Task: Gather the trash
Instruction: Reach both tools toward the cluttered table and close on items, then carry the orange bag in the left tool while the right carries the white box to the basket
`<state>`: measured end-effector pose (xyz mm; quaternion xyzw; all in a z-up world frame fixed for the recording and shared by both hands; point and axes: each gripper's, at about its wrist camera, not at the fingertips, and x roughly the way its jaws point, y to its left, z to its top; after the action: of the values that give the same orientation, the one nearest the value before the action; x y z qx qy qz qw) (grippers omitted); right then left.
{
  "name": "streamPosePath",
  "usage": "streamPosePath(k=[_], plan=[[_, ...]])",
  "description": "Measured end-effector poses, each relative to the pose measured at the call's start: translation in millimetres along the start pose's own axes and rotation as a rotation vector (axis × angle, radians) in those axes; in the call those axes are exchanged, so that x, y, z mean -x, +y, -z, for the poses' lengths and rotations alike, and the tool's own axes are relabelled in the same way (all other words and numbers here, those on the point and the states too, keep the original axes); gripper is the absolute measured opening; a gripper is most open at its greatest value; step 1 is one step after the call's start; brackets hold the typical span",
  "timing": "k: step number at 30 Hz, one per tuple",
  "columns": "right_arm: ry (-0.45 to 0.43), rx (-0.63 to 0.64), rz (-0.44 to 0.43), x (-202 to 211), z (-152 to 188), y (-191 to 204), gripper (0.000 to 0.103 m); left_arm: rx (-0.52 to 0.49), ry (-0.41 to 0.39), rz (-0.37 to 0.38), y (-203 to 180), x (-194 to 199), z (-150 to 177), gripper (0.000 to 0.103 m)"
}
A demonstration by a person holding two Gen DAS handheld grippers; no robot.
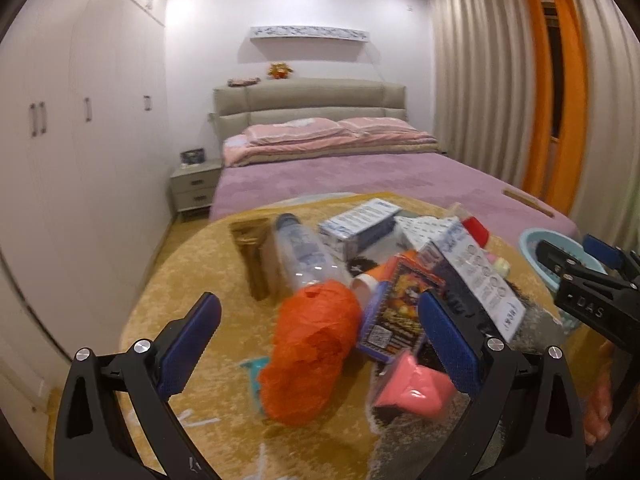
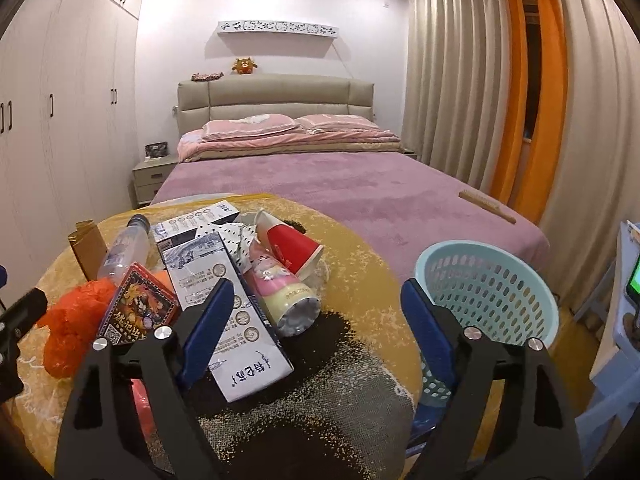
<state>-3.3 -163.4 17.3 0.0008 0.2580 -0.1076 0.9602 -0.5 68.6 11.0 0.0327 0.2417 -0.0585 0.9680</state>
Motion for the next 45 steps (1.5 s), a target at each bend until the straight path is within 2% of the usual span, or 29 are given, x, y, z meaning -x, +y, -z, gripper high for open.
streamPosePath(k=[3, 6, 10, 12, 14, 21, 23, 24, 25, 27, 30, 32, 34, 37, 42, 44, 45], plan=[[-0.008, 0.019, -0.024, 1, 0, 0, 0.079, 0.006, -0.024, -0.057, 4, 7, 0, 0.096], [-0.032, 0.056, -0.043, 6, -2, 1, 0.073, 0.04, -0.029, -0.1, 15, 13, 0, 0.096], [-0.068, 0.086, -0.082, 11, -6, -3, 0.071, 0.113, -0.008, -0.162, 39, 20, 3, 0.096], [-0.065, 0.09, -0.115, 8, -7, -5, 0.064, 0.143, 0.01, -0.17, 50, 23, 5, 0.096], [-0.047, 0.092, -0.153, 3, -8, -7, 0.057, 0.162, 0.026, -0.145, 55, 23, 8, 0.096], [-0.015, 0.1, -0.237, -9, -8, -7, 0.057, 0.243, 0.156, 0.063, 55, -7, 1, 0.096], [0.009, 0.102, -0.255, -12, -7, -5, 0.06, 0.213, 0.173, 0.06, 46, -18, -4, 0.096], [0.018, 0.101, -0.263, -13, -6, -4, 0.066, 0.19, 0.178, 0.057, 40, -22, -4, 0.096], [0.034, 0.104, -0.28, -16, -5, -1, 0.075, 0.159, 0.206, 0.049, 34, -30, -5, 0.096], [0.063, 0.122, -0.299, -21, -2, 5, 0.079, 0.126, 0.274, 0.043, 28, -47, -4, 0.094], [0.112, 0.15, -0.309, -34, 3, 15, 0.079, 0.136, 0.358, 0.087, 26, -73, 3, 0.085], [0.158, 0.157, -0.333, -45, 6, 21, 0.079, 0.152, 0.405, 0.105, 27, -85, 8, 0.072], [0.189, 0.164, -0.345, -53, 8, 26, 0.079, 0.153, 0.424, 0.132, 26, -91, 12, 0.069], [0.209, 0.196, -0.334, -62, 11, 34, 0.079, 0.159, 0.437, 0.149, 24, -94, 14, 0.057], [0.252, 0.201, -0.324, -73, 16, 39, 0.078, 0.157, 0.419, 0.161, 21, -92, 12, 0.044], [0.242, 0.207, -0.321, -72, 18, 39, 0.066, 0.155, 0.402, 0.162, 20, -85, 10, 0.041], [0.245, 0.208, -0.335, -71, 19, 39, 0.057, 0.156, 0.395, 0.163, 20, -81, 9, 0.041]])
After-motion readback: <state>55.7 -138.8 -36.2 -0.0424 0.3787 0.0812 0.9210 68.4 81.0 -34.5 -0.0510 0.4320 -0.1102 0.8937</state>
